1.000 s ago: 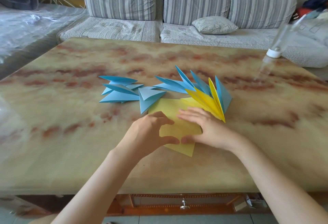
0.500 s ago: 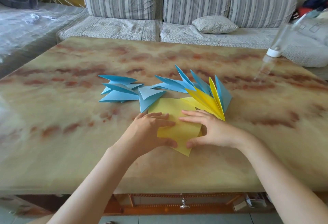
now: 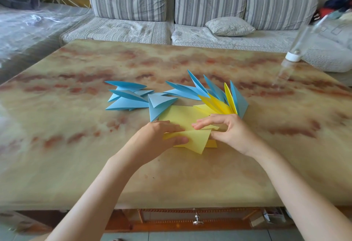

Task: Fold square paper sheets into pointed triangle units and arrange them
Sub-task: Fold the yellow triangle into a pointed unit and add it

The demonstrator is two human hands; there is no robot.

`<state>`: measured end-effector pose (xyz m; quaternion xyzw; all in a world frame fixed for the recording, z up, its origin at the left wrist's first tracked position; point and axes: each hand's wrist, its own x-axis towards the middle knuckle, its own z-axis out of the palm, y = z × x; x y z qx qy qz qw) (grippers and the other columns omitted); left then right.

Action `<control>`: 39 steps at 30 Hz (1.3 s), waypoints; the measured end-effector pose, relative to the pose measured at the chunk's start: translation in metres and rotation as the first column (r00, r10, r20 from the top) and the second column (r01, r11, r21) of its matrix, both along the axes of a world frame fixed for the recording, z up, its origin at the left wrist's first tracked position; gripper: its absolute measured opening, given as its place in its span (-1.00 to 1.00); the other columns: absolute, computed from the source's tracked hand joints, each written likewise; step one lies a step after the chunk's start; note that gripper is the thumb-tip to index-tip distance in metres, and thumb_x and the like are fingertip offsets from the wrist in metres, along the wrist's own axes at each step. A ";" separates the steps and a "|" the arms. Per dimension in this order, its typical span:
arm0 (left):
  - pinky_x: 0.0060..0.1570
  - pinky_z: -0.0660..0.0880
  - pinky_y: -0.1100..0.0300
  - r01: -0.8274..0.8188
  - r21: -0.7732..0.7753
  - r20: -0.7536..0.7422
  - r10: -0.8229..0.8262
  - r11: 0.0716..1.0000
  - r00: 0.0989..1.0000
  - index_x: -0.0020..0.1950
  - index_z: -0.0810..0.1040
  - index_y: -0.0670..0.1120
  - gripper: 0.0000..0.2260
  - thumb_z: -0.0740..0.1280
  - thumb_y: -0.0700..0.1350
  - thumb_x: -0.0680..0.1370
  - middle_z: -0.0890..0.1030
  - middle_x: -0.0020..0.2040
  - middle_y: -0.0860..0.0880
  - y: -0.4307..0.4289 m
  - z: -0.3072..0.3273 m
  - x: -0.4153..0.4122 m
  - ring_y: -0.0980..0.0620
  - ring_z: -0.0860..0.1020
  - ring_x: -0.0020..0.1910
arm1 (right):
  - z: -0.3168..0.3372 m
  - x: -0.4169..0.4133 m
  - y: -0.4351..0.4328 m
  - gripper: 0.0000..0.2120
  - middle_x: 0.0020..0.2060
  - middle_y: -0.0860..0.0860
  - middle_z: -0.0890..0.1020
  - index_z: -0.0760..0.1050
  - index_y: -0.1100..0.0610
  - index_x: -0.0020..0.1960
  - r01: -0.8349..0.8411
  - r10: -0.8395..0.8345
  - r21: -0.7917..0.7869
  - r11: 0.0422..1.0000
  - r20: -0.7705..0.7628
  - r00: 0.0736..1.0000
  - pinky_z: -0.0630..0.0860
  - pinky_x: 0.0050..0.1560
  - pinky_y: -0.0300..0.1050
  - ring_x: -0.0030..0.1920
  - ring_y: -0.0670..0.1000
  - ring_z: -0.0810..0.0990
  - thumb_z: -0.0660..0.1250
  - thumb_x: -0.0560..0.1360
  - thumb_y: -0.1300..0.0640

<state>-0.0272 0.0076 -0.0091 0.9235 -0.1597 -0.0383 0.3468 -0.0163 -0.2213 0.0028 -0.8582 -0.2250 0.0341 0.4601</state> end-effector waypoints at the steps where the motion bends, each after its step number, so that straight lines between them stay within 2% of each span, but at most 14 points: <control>1: 0.34 0.29 0.21 0.021 -0.012 -0.020 -0.021 1.000 1.000 0.26 0.55 0.15 -0.47 0.29 0.32 0.36 0.52 0.29 0.19 0.000 0.001 0.000 0.17 0.38 0.35 | 0.000 0.001 -0.001 -0.65 0.02 -0.15 0.69 0.68 0.04 -0.03 0.001 -0.002 0.022 1.000 0.010 1.000 0.33 0.26 -0.41 0.20 -0.18 0.56 0.33 0.41 0.44; 3: 0.43 0.20 0.15 0.043 -0.041 -0.069 -0.046 0.998 0.997 0.27 0.53 0.19 -0.35 0.23 0.42 0.24 0.45 0.35 0.20 0.001 0.003 -0.002 0.22 0.26 0.43 | -0.001 0.002 -0.002 -0.66 0.00 -0.15 0.70 0.69 0.06 -0.09 -0.002 0.001 0.016 1.000 0.029 1.000 0.35 0.27 -0.36 0.18 -0.17 0.58 0.33 0.42 0.47; 7: 0.46 0.11 0.21 0.106 -0.056 -0.096 -0.111 0.993 0.989 0.32 0.46 0.23 -0.28 0.35 0.37 0.17 0.38 0.40 0.21 0.007 0.007 -0.006 0.28 0.19 0.45 | -0.005 0.003 -0.003 -0.85 -0.01 -0.14 0.70 0.69 -0.01 -0.16 -0.001 0.001 0.004 1.000 -0.037 0.999 0.36 0.33 -0.23 0.17 -0.17 0.59 0.48 0.39 0.24; 9: 0.40 0.13 0.30 0.110 -0.023 -0.063 -0.111 0.994 0.992 0.29 0.50 0.21 -0.40 0.43 0.25 0.25 0.40 0.36 0.21 0.010 0.007 -0.006 0.29 0.24 0.42 | -0.008 0.004 -0.003 -0.94 0.03 -0.12 0.69 0.70 -0.02 -0.18 0.029 -0.029 0.010 1.000 -0.068 0.997 0.32 0.39 -0.14 0.21 -0.17 0.56 0.49 0.34 0.09; 11: 0.39 0.19 0.27 0.056 -0.020 -0.018 -0.057 0.998 0.998 0.22 0.57 0.15 -0.59 0.46 0.11 0.38 0.45 0.35 0.17 0.012 0.005 -0.005 0.23 0.31 0.40 | -0.009 0.005 -0.005 -0.79 0.05 -0.17 0.66 0.70 0.01 -0.17 0.074 -0.072 0.018 0.997 -0.086 0.994 0.28 0.43 -0.10 0.26 -0.20 0.51 0.47 0.26 -0.05; 16: 0.28 0.36 0.16 -0.103 -0.046 -0.039 0.101 0.994 0.994 0.08 0.66 0.02 -0.79 0.42 0.03 0.48 0.45 0.38 0.13 0.011 0.005 -0.003 0.09 0.49 0.26 | -0.005 0.004 -0.004 -0.73 -0.06 -0.36 0.60 0.67 0.05 -0.23 0.109 -0.096 0.096 0.989 -0.129 0.987 0.29 0.33 -0.26 0.14 -0.41 0.49 0.47 0.19 -0.11; 19: 0.24 0.40 0.15 -0.181 -0.159 -0.101 0.166 0.971 0.981 0.02 0.67 0.04 -0.83 0.45 0.01 0.46 0.51 0.30 0.14 0.012 0.012 -0.005 0.08 0.53 0.18 | -0.001 0.003 -0.003 -0.76 -0.04 -0.31 0.61 0.66 0.03 -0.24 0.129 -0.106 0.158 0.979 -0.146 0.984 0.29 0.34 -0.23 0.12 -0.41 0.50 0.47 0.19 -0.10; 22: 0.24 0.45 0.12 -0.230 -0.344 -0.211 0.164 0.910 0.964 -0.16 0.64 0.24 -0.86 0.49 -0.03 0.42 0.59 0.19 0.15 0.013 0.020 -0.008 0.08 0.60 0.08 | 0.000 0.002 0.000 -0.73 0.03 -0.15 0.67 0.69 -0.03 -0.19 0.133 -0.108 0.181 0.974 -0.144 0.984 0.29 0.42 -0.09 0.19 -0.30 0.52 0.48 0.19 -0.15; 26: 0.15 0.45 0.28 -0.217 -0.448 -0.255 0.109 0.867 0.961 -0.07 0.68 0.16 -0.72 0.45 0.19 0.27 0.65 0.05 0.19 0.012 0.024 -0.011 0.23 0.59 0.06 | -0.001 0.002 0.000 -0.61 0.09 -0.08 0.67 0.71 0.00 -0.11 0.101 -0.072 0.189 0.977 -0.156 0.985 0.30 0.42 0.07 0.23 -0.13 0.55 0.51 0.21 -0.23; 29: 0.18 0.45 0.20 -0.286 -0.526 -0.268 0.163 0.801 0.949 -0.01 0.69 0.09 -0.61 0.36 0.31 0.36 0.68 0.03 0.11 0.011 0.021 -0.008 0.15 0.58 0.11 | 0.000 0.001 0.000 -0.68 0.11 -0.06 0.67 0.71 0.01 -0.13 0.076 -0.039 0.183 0.980 -0.194 0.980 0.32 0.42 0.02 0.21 -0.14 0.56 0.51 0.20 -0.14; 32: 0.12 0.51 0.19 -0.369 -0.532 -0.270 0.260 0.762 0.927 -0.03 0.66 0.06 -0.91 0.42 -0.09 0.49 0.68 0.00 0.00 0.012 0.017 -0.006 0.09 0.61 0.00 | 0.000 -0.001 -0.001 -0.76 0.10 -0.05 0.67 0.71 0.03 -0.19 0.058 -0.021 0.174 0.983 -0.207 0.978 0.35 0.38 -0.12 0.20 -0.17 0.57 0.51 0.20 -0.07; 34: 0.02 0.50 0.28 -0.378 -0.505 -0.284 0.264 0.776 0.922 0.00 0.63 0.06 -0.73 0.45 -0.29 0.44 0.65 0.05 -0.01 0.012 0.015 -0.005 0.10 0.60 -0.02 | 0.001 -0.002 -0.001 -0.81 0.06 -0.13 0.66 0.69 0.04 -0.24 0.048 -0.009 0.172 0.984 -0.220 0.976 0.36 0.29 -0.32 0.15 -0.28 0.56 0.50 0.20 -0.03; 36: 0.08 0.50 0.19 -0.384 -0.514 -0.310 0.251 0.767 0.917 0.02 0.61 0.09 -0.64 0.46 -0.34 0.40 0.63 0.09 -0.01 0.014 0.015 -0.006 0.07 0.59 -0.01 | 0.002 -0.003 0.000 -0.85 -0.01 -0.23 0.61 0.66 0.04 -0.29 0.042 -0.002 0.171 0.984 -0.230 0.973 0.34 0.19 -0.49 0.09 -0.39 0.53 0.49 0.20 0.00; 39: -0.02 0.54 0.23 -0.377 -0.575 -0.358 0.191 0.726 0.914 0.04 0.61 0.07 -0.62 0.44 -0.38 0.40 0.65 0.08 -0.03 0.017 0.015 -0.004 0.06 0.61 -0.09 | 0.002 -0.002 0.001 -0.88 -0.01 -0.34 0.60 0.62 0.06 -0.29 0.033 0.002 0.177 0.984 -0.194 0.981 0.32 0.27 -0.44 0.17 -0.41 0.47 0.47 0.23 0.03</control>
